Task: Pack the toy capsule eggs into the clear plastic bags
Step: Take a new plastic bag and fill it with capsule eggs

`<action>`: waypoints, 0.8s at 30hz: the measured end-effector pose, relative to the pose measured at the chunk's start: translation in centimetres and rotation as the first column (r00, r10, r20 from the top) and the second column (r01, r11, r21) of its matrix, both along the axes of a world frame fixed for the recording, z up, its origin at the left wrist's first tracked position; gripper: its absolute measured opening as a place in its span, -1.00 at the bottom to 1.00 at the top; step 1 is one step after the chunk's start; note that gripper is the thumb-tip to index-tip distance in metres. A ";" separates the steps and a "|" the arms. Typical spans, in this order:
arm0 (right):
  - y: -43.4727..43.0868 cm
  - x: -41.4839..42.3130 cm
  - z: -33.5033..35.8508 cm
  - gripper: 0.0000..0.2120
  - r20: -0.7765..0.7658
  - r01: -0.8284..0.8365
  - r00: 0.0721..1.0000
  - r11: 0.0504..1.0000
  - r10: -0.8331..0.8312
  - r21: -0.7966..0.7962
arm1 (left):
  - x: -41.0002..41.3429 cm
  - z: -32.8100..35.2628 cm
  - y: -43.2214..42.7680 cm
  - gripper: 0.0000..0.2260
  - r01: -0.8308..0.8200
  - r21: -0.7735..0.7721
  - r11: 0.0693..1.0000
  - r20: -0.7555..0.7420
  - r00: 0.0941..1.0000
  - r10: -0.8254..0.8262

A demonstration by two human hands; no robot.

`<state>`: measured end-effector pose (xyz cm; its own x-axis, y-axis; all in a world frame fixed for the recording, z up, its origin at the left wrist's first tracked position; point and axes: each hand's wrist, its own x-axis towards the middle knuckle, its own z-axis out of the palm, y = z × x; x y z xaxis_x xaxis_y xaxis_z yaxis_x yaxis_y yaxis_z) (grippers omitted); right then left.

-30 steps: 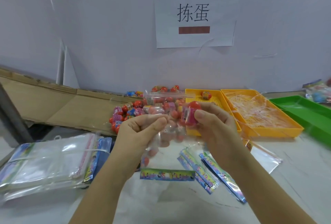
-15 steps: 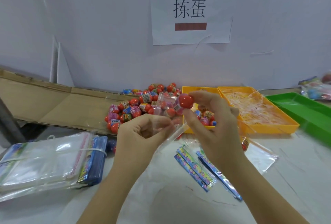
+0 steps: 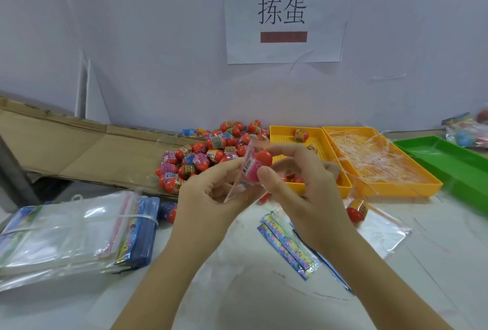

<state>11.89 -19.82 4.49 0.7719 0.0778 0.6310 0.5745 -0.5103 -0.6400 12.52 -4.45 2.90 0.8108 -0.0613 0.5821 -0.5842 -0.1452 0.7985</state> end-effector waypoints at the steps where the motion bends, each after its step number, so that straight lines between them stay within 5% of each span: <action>1: 0.0 0.0 0.1 -0.79 0.027 0.047 0.999 0.999 -0.046 -0.020 | 0.0 0.0 0.0 -0.72 -0.007 -0.004 1.000 0.001 1.000 0.007; 7: 0.0 -0.1 0.2 -0.79 0.031 0.068 0.997 0.996 -0.066 -0.063 | -0.1 -0.1 0.1 -0.65 -0.007 0.023 1.000 0.007 1.000 0.007; 14: 0.2 -0.7 0.0 -0.62 0.078 0.088 0.994 0.983 -0.076 -0.163 | -0.1 0.3 -0.2 -0.69 0.028 -0.164 0.986 -0.066 0.997 -0.039; 17: 0.2 -0.7 -0.1 -0.50 0.087 0.036 0.996 0.999 -0.034 -0.016 | -0.2 0.4 -0.1 -0.74 0.040 -0.261 0.964 -0.122 0.990 -0.074; 21: -0.4 0.2 -0.1 -0.25 -0.151 -0.123 0.975 0.962 0.163 0.242 | 0.1 0.6 0.0 -0.79 0.072 -0.401 0.913 -0.188 0.969 -0.159; 24: -0.4 0.9 -0.6 -0.26 -0.409 -0.263 0.844 0.932 0.347 0.248 | 0.2 0.6 -0.1 -0.78 0.089 -0.486 0.869 -0.239 0.943 -0.231</action>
